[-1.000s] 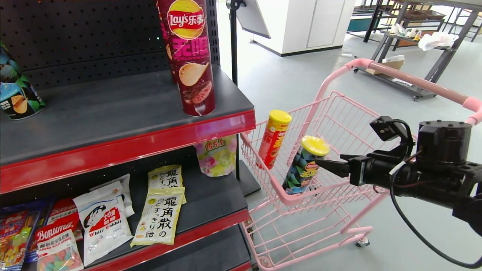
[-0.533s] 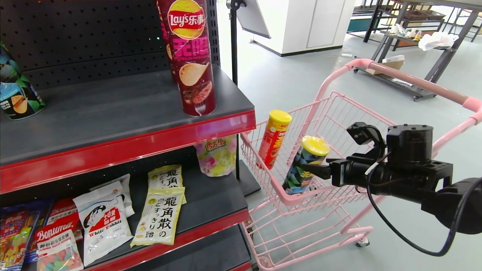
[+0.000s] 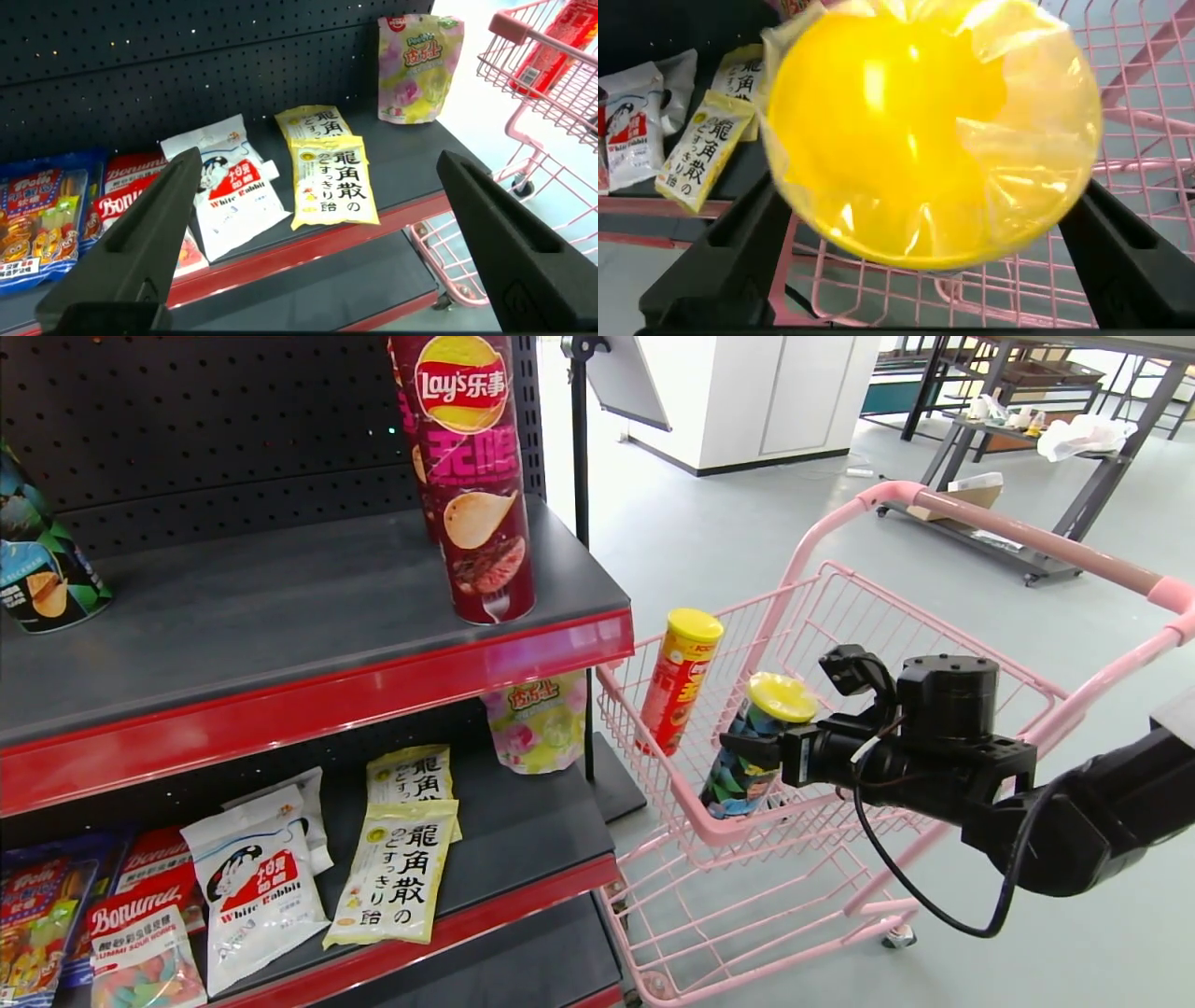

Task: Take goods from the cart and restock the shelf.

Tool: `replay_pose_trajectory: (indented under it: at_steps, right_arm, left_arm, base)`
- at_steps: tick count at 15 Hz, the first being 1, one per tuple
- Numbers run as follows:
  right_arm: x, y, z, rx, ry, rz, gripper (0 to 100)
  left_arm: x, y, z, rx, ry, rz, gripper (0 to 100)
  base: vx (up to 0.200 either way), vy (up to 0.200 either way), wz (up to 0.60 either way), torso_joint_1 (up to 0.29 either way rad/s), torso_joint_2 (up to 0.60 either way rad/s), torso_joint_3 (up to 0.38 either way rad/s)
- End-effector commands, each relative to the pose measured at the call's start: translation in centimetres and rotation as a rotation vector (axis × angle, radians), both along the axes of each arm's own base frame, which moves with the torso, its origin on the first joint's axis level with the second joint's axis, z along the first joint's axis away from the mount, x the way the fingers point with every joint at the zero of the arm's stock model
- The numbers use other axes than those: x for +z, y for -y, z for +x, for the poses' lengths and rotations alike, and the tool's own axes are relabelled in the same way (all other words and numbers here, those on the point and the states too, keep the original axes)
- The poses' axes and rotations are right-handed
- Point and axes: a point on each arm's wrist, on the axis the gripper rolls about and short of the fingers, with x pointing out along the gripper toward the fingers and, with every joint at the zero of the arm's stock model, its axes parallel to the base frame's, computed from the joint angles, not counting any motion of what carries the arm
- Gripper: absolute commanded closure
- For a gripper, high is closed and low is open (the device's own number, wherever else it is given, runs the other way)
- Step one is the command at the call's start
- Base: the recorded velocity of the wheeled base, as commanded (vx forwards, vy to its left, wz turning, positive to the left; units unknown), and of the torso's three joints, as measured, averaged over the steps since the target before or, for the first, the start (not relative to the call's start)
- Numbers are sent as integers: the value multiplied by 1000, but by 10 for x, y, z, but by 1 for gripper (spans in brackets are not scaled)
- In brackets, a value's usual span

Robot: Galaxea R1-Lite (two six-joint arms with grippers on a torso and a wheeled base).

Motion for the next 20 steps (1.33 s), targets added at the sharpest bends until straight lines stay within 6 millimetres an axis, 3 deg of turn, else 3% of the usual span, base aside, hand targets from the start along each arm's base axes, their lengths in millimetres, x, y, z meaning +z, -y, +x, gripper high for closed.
replay_pose_trajectory:
  at_steps: [1,4,5,9,11,15,17,18,19,20]
  right_arm:
    - [-15,-2,7,-1,-36,-10,0]
    - [-15,-3,15,-4,-25,-5,0]
    - [-15,-5,19,-5,-19,-1,100]
    - [-13,-8,27,-1,1,3,100]
    - [2,-10,20,2,37,9,100]
    - [74,5,-4,-22,208,36,100]
    - [137,18,-32,-35,309,40,100]
    - [154,22,-44,-36,326,42,100]
    - [182,29,-71,-49,345,30,100]
    - [195,35,-92,-77,347,9,100]
  left_arm:
    - [0,0,0,2,-1,0,0]
    - [0,0,0,0,-1,0,0]
    - [0,0,0,0,-1,2,0]
    - [0,0,0,0,-1,0,0]
    - [0,0,0,0,-1,2,0]
    - [0,0,0,0,1,0,0]
    - [0,0,0,-1,1,2,0]
    - [0,0,0,-1,-1,2,0]
    - [0,0,0,-3,1,2,0]
    - [0,0,0,-3,1,2,0]
  base:
    - [0,0,0,0,0,0]
    - [0,0,0,0,0,0]
    - [0,0,0,0,0,0]
    - [0,0,0,0,0,0]
    - [0,0,0,0,0,0]
    - [0,0,0,0,0,0]
    - [0,0,0,0,0,0]
    - [0,0,0,0,0,0]
    - [0,0,0,0,0,0]
    - [0,0,0,0,0,0]
